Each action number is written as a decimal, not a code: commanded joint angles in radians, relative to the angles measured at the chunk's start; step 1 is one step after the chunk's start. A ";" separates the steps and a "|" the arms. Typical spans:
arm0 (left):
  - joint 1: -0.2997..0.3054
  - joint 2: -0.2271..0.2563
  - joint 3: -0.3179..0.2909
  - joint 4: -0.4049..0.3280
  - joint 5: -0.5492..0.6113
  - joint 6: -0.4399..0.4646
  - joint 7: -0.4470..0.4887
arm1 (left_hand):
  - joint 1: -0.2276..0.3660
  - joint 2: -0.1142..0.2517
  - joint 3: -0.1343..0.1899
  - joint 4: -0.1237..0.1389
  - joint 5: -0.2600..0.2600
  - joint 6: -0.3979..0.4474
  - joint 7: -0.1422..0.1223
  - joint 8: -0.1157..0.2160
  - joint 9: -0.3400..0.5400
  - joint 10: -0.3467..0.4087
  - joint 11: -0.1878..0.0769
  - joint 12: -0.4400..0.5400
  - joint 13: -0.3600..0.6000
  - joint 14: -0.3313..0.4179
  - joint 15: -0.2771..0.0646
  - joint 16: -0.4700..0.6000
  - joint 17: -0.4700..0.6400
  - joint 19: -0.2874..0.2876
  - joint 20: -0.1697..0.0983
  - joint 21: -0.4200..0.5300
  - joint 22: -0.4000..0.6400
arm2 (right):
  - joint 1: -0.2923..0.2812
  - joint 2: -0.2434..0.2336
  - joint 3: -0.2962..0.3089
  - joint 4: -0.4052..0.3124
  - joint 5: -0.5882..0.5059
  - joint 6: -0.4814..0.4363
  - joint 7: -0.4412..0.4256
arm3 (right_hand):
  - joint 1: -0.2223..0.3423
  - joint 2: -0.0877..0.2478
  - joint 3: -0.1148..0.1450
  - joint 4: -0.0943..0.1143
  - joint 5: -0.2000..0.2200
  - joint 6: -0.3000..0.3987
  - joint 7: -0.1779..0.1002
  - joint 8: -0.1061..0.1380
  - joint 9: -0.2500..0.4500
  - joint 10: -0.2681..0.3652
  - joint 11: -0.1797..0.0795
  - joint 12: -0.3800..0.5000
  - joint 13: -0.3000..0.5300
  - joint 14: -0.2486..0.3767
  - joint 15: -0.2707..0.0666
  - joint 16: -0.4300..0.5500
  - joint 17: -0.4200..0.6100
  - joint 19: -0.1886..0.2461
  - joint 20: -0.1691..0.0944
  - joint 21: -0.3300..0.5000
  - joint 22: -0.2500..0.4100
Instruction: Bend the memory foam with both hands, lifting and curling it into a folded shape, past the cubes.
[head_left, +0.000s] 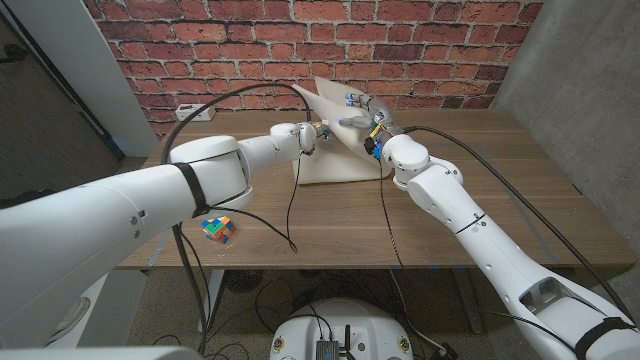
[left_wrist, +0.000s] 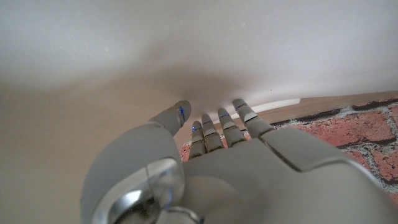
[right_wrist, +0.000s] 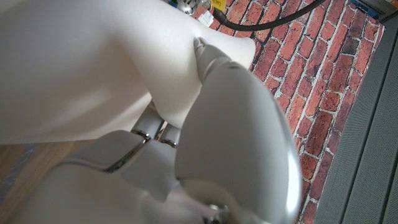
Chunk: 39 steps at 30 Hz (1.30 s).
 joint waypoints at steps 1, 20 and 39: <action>-0.001 -0.005 -0.008 0.000 -0.015 0.061 0.008 | 0.011 -0.010 -0.002 -0.006 -0.002 0.017 0.005 0.002 0.000 0.003 0.009 -0.002 -0.001 0.002 -0.042 0.001 0.001 0.000 -0.005 0.006 0.003 | 0.027 -0.014 -0.023 0.034 0.133 -0.004 -0.013 | 0.011 -0.003 -0.003 0.000 0.003 0.007 0.005 0.000 0.004 0.003 0.006 -0.003 0.002 0.008 -0.095 -0.002 0.004 -0.006 -0.121 0.008 0.002; 0.277 0.197 -0.365 -0.423 0.004 0.155 0.480 | -0.139 -0.052 -0.154 -0.079 0.001 0.453 0.088 0.099 0.045 0.363 0.102 0.183 0.101 0.335 0.040 0.057 0.032 0.156 0.213 0.026 0.007 | 0.058 -0.044 -0.085 0.034 0.125 -0.015 -0.055 | 0.011 -0.002 -0.006 0.001 0.001 0.005 0.009 -0.003 0.004 0.009 0.007 -0.005 0.002 0.008 -0.094 -0.004 0.005 -0.014 -0.121 0.017 0.004; 0.095 -0.009 -0.251 0.054 0.060 -0.035 0.213 | -0.008 0.007 0.049 -0.045 0.052 0.446 0.156 0.100 0.068 0.357 0.141 0.221 0.159 0.388 0.043 0.061 0.050 0.227 0.077 0.048 0.004 | 0.016 0.019 0.030 0.016 0.462 -0.001 0.028 | 0.014 0.000 -0.007 0.001 0.001 0.003 0.014 -0.007 0.005 0.015 0.010 -0.007 0.002 0.011 -0.095 -0.005 0.006 -0.019 -0.121 0.028 0.006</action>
